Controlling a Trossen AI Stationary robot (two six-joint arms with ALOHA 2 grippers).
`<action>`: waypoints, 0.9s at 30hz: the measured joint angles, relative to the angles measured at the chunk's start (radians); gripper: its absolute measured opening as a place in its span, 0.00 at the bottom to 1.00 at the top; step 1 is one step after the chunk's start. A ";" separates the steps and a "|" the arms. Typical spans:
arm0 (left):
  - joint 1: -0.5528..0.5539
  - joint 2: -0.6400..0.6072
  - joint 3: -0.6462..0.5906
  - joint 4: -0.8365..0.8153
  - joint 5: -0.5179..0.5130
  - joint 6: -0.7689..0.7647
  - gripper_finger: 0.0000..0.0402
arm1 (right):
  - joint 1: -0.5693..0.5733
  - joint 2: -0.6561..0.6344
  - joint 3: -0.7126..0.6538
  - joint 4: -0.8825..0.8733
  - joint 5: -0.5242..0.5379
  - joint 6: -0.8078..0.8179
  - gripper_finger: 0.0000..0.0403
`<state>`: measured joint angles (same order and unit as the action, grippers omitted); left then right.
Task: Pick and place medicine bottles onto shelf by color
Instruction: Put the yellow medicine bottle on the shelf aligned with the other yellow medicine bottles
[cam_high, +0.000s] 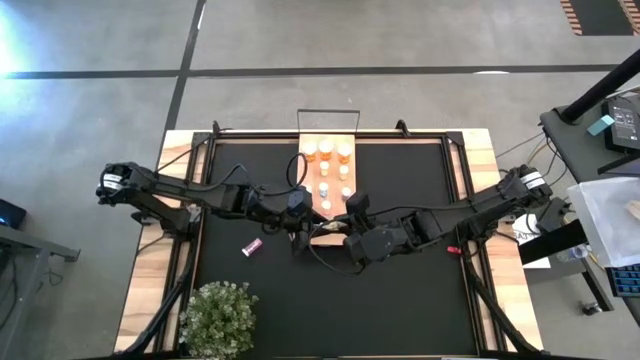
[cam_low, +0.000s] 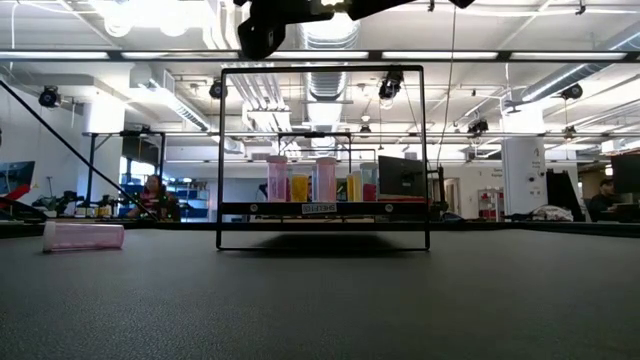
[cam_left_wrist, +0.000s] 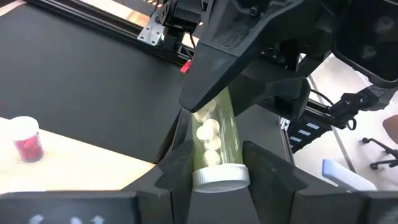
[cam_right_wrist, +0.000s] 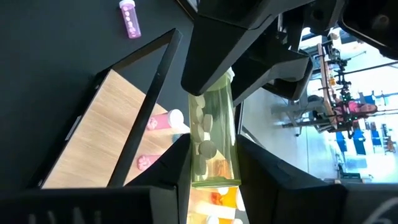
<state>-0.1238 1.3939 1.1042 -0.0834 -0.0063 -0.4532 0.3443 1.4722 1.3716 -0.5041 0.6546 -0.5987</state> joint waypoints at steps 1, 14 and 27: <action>0.000 0.001 0.000 0.000 0.000 0.001 0.30 | 0.000 -0.001 0.000 0.000 -0.001 0.000 0.24; 0.010 0.001 0.002 0.017 -0.004 0.062 0.50 | -0.001 -0.037 0.000 -0.026 0.001 0.042 0.24; 0.013 0.000 0.002 0.032 -0.188 0.212 0.54 | -0.003 -0.230 -0.004 -0.136 0.104 0.208 0.24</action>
<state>-0.1104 1.3941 1.1059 -0.0509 -0.1941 -0.2408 0.3412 1.2419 1.3672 -0.6402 0.7585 -0.3910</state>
